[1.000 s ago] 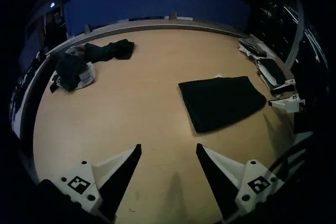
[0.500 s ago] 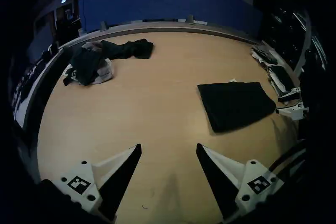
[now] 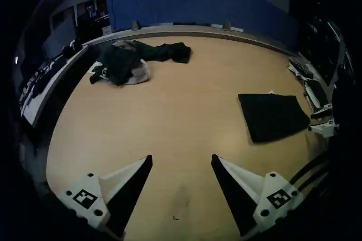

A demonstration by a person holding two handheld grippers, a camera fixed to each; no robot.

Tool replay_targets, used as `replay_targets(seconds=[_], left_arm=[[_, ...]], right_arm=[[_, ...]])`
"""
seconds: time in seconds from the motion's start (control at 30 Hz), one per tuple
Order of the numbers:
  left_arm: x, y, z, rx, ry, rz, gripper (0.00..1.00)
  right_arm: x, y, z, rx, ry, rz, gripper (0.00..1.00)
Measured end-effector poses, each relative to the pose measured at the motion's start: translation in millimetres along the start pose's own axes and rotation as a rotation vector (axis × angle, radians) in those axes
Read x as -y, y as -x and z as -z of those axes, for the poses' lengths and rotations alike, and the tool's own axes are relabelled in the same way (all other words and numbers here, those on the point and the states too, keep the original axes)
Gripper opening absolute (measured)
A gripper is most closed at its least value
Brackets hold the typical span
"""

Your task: Fold towel

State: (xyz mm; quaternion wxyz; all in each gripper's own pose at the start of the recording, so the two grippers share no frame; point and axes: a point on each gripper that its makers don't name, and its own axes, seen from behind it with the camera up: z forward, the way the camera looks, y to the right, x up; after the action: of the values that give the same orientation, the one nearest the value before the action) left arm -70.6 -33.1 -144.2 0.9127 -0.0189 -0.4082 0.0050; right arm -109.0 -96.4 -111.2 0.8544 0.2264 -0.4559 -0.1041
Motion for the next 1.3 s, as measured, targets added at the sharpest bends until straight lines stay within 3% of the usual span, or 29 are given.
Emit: replay_targets(seconds=[0.13, 0.3, 0.4, 0.63, 1.03, 1.3], left_arm=[[8.4, -0.2, 1.3, -0.001, -0.01, 0.014, 0.97], [10.4, -1.9, 3.1, -0.005, -0.009, 0.033, 0.97], [9.5, -1.3, 3.0, -0.005, -0.006, 0.029, 0.97], [8.8, -1.1, 4.4, -0.004, -0.008, 0.018, 0.97], [12.4, -0.9, 7.9, -0.008, -0.011, 0.021, 0.97], [13.4, 1.1, 9.0, -0.008, -0.011, 0.024, 0.97]], right_arm=[[1.1, 0.8, -1.4, 0.005, -0.005, 0.004, 1.0], [1.4, 3.2, -3.4, 0.016, -0.005, 0.007, 0.99], [1.5, 5.0, -3.7, 0.025, -0.01, 0.007, 0.9], [-0.6, 8.7, -5.1, 0.042, -0.014, 0.009, 0.55], [0.5, 5.4, -6.7, 0.038, -0.022, 0.007, 0.09], [4.2, -0.6, -2.8, 0.018, -0.027, 0.019, 0.02]])
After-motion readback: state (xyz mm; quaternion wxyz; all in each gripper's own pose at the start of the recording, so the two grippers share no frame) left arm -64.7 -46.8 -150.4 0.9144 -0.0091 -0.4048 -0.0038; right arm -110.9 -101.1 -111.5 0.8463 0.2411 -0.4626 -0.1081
